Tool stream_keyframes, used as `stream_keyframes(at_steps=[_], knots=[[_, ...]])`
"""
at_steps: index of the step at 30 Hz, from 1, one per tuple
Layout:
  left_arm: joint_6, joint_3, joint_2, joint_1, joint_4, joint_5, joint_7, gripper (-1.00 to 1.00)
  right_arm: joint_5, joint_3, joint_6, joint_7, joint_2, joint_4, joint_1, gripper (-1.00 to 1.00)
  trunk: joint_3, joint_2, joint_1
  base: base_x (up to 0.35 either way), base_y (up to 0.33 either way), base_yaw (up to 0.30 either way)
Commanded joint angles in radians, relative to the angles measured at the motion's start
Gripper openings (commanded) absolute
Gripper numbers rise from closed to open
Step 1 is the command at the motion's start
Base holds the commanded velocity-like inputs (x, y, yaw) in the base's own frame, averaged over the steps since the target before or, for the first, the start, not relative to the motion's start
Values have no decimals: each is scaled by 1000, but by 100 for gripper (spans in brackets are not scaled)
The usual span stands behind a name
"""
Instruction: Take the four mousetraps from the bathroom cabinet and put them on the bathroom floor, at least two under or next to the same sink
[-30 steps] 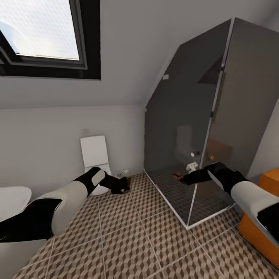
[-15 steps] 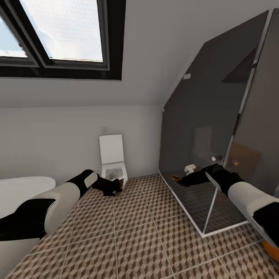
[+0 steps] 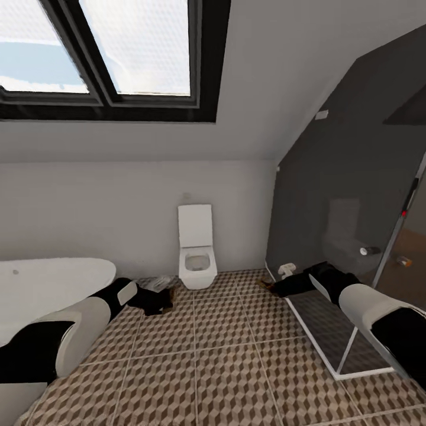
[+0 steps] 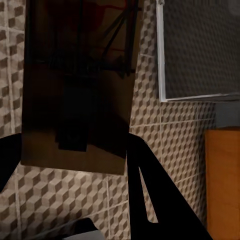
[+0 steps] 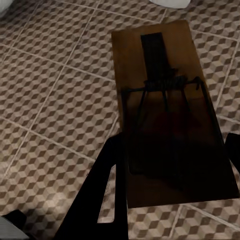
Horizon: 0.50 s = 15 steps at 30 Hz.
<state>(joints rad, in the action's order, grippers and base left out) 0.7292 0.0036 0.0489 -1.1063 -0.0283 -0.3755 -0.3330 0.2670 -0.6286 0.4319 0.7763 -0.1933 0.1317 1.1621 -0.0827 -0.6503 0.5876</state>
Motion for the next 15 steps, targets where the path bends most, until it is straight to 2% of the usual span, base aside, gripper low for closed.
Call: stream_keyframes(at_steps=[1,7,15], knots=[[-4,3,4,7,-1,0,-1,-100,12,-5,4,1,3,-13,0,-100,-2,-2,0,0,0,291],[-41,3,31,55,-1,0,1,-100,14,-5,-36,1,30,-98,-7,-100,-2,-2,0,0,0,291],[-51,3,62,85,-1,0,24,-100,14,-4,-50,0,40,-133,-49,-100,-2,-2,0,0,0,291]])
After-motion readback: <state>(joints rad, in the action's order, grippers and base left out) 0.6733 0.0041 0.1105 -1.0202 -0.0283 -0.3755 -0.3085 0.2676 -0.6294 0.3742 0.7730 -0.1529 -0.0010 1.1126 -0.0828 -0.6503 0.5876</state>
